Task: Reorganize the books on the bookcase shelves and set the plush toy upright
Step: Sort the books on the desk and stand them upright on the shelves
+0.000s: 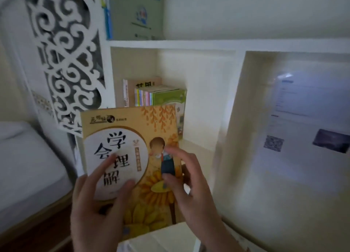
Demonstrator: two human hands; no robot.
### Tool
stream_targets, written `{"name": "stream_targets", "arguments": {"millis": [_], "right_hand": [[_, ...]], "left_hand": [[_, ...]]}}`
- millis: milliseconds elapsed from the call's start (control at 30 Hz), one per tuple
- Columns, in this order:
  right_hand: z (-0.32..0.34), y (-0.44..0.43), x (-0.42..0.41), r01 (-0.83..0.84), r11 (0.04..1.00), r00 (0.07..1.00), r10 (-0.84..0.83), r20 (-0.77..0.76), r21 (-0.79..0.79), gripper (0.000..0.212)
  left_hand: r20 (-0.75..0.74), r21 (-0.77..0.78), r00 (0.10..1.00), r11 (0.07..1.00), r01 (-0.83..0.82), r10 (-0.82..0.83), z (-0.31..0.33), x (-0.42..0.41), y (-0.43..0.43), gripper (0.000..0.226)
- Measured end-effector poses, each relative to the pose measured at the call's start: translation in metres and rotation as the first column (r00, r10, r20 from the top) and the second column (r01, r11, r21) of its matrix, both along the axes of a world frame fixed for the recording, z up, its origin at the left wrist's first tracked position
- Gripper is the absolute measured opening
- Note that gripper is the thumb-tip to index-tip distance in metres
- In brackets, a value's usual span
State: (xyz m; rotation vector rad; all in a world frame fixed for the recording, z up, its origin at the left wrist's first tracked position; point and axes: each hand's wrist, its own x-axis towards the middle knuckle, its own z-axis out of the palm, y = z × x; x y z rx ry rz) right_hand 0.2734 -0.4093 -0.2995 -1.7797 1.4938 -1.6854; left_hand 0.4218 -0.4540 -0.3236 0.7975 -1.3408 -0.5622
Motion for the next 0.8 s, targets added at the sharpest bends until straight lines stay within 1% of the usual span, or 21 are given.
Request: {"name": "stream_targets", "arguments": {"millis": [100, 167, 267, 333, 433, 500, 600, 633, 700, 733, 800], "right_hand": [[0.008, -0.042, -0.003, -0.019, 1.0, 0.999, 0.019, 0.027, -0.013, 0.042], [0.012, -0.064, -0.009, -0.017, 1.0, 0.998, 0.017, 0.06, -0.006, 0.042], [0.015, -0.091, -0.02, 0.01, 1.0, 0.987, -0.008, 0.162, -0.012, 0.043], [0.013, -0.106, -0.03, 0.053, 0.999, 0.965, -0.051, 0.256, -0.002, 0.039], [0.001, -0.129, -0.05, 0.199, 0.98, 0.917, -0.194, 0.35, 0.022, 0.035], [-0.005, -0.143, -0.065, 0.27, 0.962, 0.867, -0.263, 0.424, 0.045, 0.034], [-0.017, -0.167, -0.081, 0.319, 0.931, 0.755, -0.363, 0.546, 0.179, 0.026], [-0.024, -0.176, -0.083, 0.357, 0.908, 0.719, -0.417, 0.556, 0.22, 0.02], [-0.036, -0.193, -0.086, 0.457, 0.844, 0.685, -0.535, 0.496, 0.279, 0.016], [-0.039, -0.201, -0.087, 0.483, 0.826, 0.672, -0.563, 0.481, 0.292, 0.018], [-0.04, -0.21, -0.087, 0.499, 0.803, 0.671, -0.596, 0.441, 0.325, 0.028]], "left_hand": [[-0.01, -0.021, 0.999, 0.999, 0.036, -0.036, 0.015, -0.005, -0.032, 0.062], [-0.053, -0.018, 0.997, 0.998, 0.052, -0.053, 0.016, -0.011, -0.057, 0.058], [-0.018, -0.029, 0.999, 0.998, 0.051, -0.051, 0.018, -0.035, -0.085, 0.054], [0.009, -0.048, 0.999, 0.998, 0.048, -0.048, 0.015, -0.058, -0.101, 0.053], [0.059, -0.017, 0.997, 0.999, 0.05, -0.049, 0.006, -0.098, -0.118, 0.052], [0.036, -0.005, 0.997, 0.997, 0.074, -0.074, 0.001, -0.121, -0.126, 0.054], [0.009, -0.081, 0.995, 0.992, 0.095, -0.095, -0.01, -0.146, -0.145, 0.056], [0.001, -0.104, 0.994, 0.989, 0.104, -0.105, -0.015, -0.152, -0.154, 0.055], [-0.01, -0.095, 0.994, 0.99, 0.104, -0.106, -0.026, -0.161, -0.169, 0.052], [-0.009, -0.093, 0.997, 0.992, 0.082, -0.083, -0.031, -0.165, -0.177, 0.054], [-0.009, -0.113, 1.0, 0.993, 0.027, -0.028, -0.038, -0.167, -0.185, 0.065]]}}
